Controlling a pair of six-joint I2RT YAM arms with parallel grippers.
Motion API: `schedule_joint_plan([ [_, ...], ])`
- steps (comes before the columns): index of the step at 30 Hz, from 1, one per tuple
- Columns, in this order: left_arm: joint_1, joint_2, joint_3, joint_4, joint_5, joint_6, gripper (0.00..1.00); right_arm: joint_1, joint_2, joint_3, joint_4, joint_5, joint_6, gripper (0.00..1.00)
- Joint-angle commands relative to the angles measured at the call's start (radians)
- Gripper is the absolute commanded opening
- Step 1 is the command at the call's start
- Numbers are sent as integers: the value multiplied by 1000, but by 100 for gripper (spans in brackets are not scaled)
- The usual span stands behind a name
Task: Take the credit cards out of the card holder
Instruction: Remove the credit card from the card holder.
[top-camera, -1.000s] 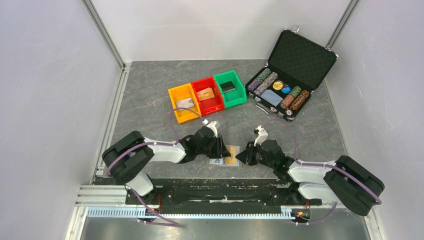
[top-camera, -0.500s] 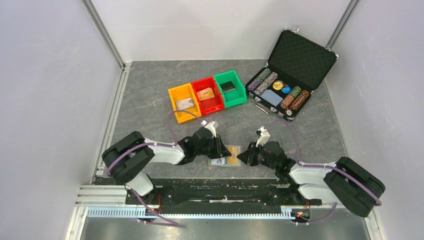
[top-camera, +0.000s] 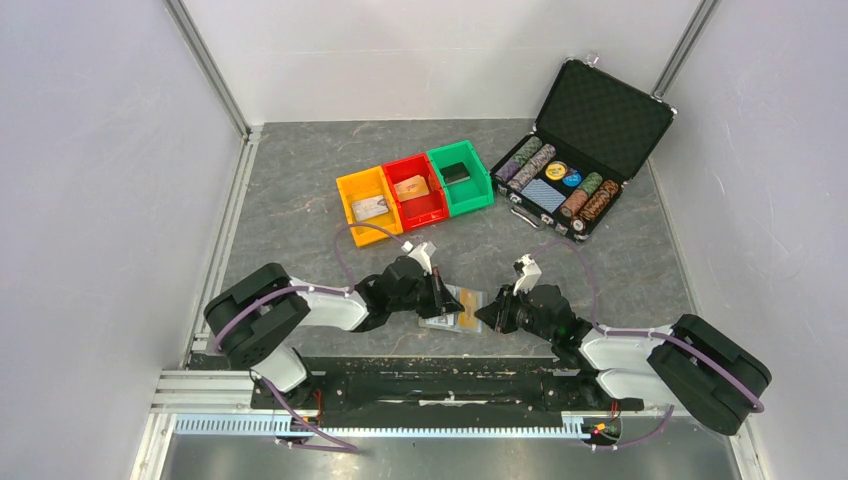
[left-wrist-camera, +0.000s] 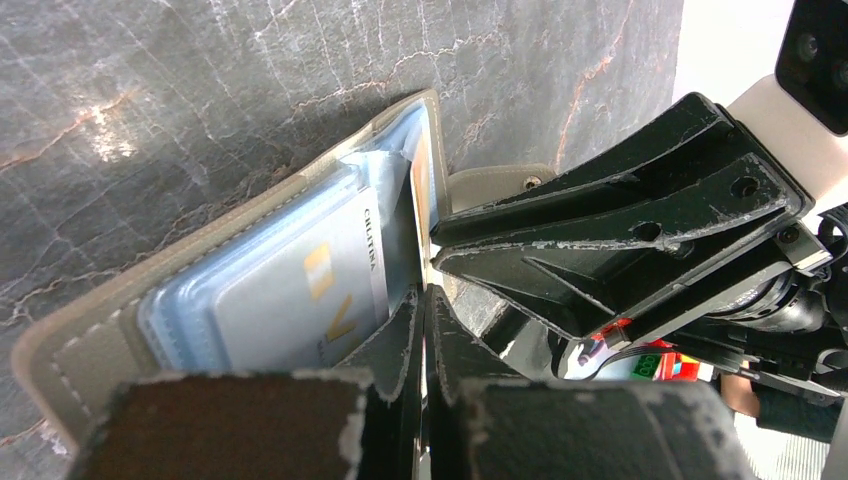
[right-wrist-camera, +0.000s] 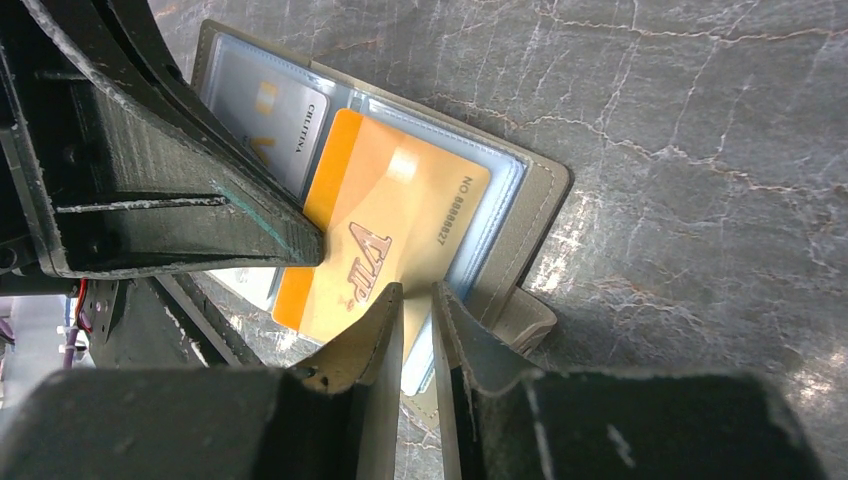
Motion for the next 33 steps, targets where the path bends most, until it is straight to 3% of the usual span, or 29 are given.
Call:
schedule_joint_plan([
  [1, -12, -68, -7, -18, -22, -9, 2, -1, 12, -34, -97, 26, -20, 20],
  [21, -1, -242, -79, -172, -146, 21, 2, -3, -29, 6, -148, 1, -30, 20],
  [33, -1, -484, -130, -284, -274, 35, 2, -3, -181, 107, -211, -141, -52, 30],
])
